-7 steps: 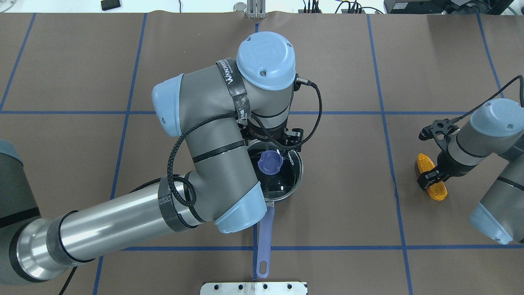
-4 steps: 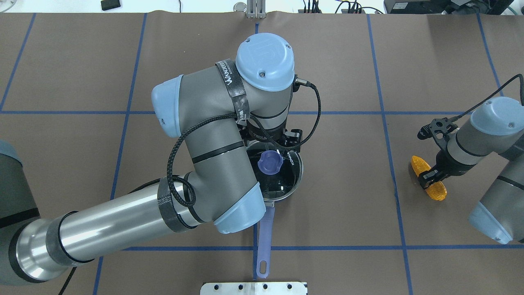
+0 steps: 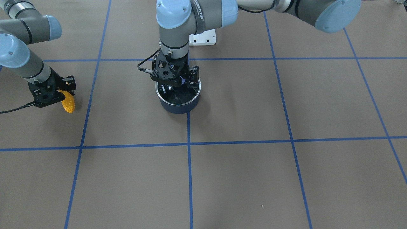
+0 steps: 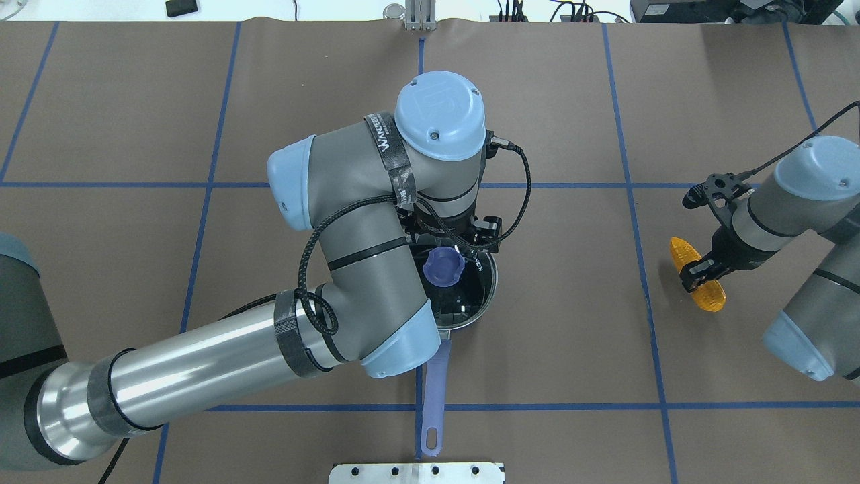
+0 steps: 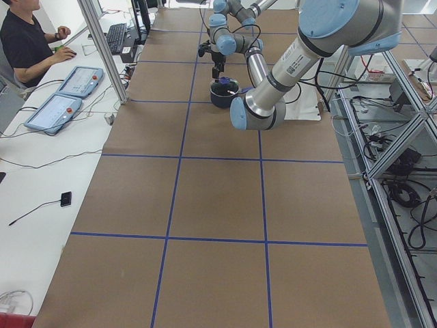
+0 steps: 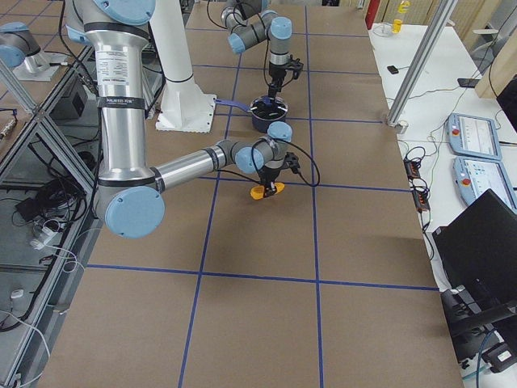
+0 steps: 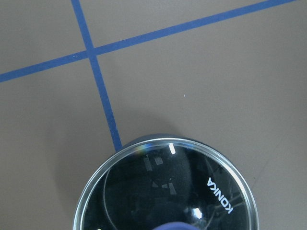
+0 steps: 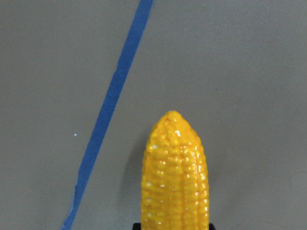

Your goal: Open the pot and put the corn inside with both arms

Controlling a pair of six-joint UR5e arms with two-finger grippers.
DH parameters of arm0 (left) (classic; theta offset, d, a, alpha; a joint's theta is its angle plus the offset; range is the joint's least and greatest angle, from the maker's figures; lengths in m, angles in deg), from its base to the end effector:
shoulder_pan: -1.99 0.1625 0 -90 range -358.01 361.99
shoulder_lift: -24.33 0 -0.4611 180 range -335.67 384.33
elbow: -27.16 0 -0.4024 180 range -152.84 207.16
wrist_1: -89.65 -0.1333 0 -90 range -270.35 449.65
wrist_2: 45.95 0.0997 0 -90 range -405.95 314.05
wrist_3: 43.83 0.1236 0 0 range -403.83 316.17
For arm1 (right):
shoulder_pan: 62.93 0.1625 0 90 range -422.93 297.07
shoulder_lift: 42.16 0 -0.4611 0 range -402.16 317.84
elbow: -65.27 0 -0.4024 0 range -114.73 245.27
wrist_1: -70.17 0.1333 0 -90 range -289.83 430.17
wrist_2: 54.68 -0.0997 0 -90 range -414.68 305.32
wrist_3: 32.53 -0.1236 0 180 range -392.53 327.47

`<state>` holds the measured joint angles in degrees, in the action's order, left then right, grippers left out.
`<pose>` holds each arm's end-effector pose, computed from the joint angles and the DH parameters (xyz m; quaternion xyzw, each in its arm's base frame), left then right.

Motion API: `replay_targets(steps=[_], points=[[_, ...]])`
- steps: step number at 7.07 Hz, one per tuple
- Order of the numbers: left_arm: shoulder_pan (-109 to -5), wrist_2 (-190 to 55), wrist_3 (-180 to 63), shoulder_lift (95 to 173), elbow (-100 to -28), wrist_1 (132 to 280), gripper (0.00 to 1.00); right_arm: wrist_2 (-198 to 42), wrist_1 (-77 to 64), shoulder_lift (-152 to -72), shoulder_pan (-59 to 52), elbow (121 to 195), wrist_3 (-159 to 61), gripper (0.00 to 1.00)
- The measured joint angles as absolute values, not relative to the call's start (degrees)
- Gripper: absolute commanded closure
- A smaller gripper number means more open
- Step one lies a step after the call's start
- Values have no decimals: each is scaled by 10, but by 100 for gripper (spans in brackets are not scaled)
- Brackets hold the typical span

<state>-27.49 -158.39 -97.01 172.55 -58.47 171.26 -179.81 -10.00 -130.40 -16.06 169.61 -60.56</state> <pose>0.6372 -0.4592 0.0895 0.0570 0.4155 0.1329 0.8980 -0.3201 -0.4327 0.5591 0.0028 -0.3636 -0.1892 0.9121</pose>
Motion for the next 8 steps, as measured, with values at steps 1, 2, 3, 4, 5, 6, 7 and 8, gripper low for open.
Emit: replay_targets(steps=[1,2,3,4,5,6,7,8], points=[[-275,-1595,-970,1723,-584,1717,2,-1800,-100,-1304,-157,1695,-606,72],[-275,-1608,-970,1716,-591,1718,2,-1800,-100,-1303,-155,1694,-606,72],[-275,-1615,-971,1708,-600,1718,2,-1800,-100,-1304,-155,1694,-606,72],[-274,-1620,-972,1702,-606,1718,3,-1800,-100,-1304,-155,1694,-606,72],[-274,-1625,-973,1700,-608,1719,4,-1799,-101,-1305,-154,1694,-606,72],[-273,-1626,-975,1699,-606,1720,4,-1798,-101,-1305,-154,1694,-606,72],[-269,-1626,-977,1698,-604,1722,7,-1798,-100,-1305,-154,1694,-606,72],[-263,-1625,-979,1698,-602,1726,12,-1797,-100,-1305,-155,1693,-606,72]])
